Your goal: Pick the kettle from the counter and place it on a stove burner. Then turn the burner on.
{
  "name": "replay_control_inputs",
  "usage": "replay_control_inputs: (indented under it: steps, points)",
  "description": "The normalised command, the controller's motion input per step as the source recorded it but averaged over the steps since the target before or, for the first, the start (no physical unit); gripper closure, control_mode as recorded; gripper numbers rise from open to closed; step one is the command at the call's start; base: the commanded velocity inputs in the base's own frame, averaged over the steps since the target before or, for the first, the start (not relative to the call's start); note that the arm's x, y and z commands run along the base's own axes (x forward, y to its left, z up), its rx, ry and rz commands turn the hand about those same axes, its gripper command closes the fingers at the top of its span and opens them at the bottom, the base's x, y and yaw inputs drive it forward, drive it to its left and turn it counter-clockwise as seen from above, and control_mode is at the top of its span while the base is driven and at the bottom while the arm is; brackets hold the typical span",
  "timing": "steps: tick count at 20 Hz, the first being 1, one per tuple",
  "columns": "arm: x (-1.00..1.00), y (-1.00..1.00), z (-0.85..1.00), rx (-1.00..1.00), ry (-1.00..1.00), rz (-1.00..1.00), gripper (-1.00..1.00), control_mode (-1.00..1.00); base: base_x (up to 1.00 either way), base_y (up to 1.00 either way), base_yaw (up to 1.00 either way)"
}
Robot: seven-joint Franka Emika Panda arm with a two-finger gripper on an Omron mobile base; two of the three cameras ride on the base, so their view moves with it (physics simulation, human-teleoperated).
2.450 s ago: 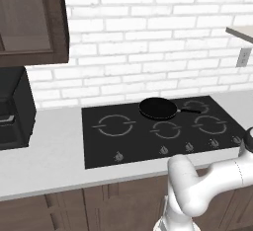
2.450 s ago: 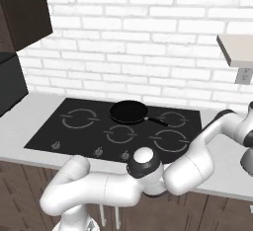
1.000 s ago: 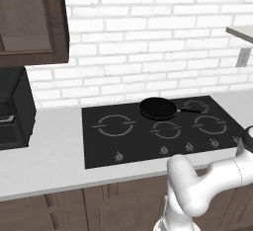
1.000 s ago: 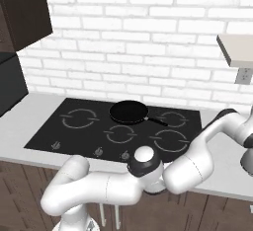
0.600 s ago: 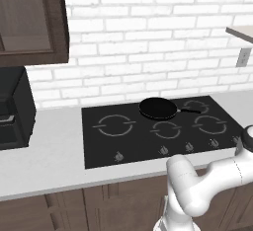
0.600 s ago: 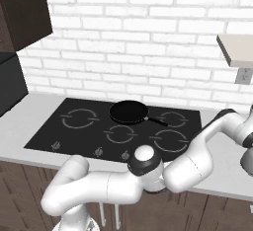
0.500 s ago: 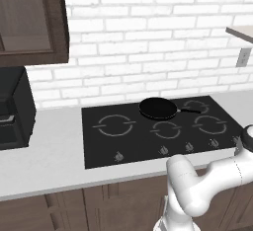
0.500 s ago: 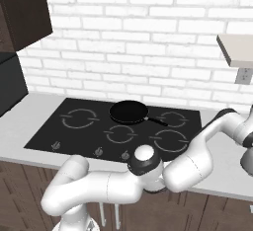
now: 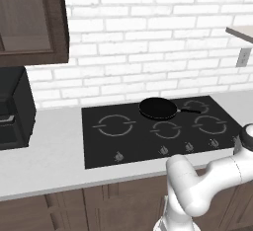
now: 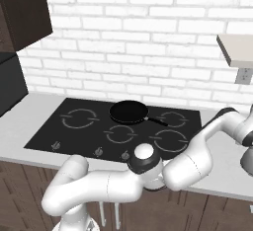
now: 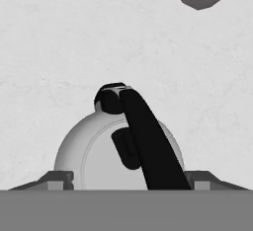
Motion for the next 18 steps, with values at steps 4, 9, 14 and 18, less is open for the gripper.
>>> replay_control_inputs:
  steps: [4,9,14,18]
  points:
    - [0.0,0.0,0.0,0.0,0.0,0.0,1.0,-1.0,0.0,0.0,0.0]
    - [0.0,0.0,0.0,0.0,0.0,0.0,1.0,-1.0,0.0,0.0,0.0]
    - [-0.06,0.0,0.0,0.0,0.0,0.0,1.0,-1.0,0.0,0.0,0.0]
    - [-0.14,0.0,0.0,0.0,0.0,0.0,1.0,-1.0,0.0,0.0,0.0]
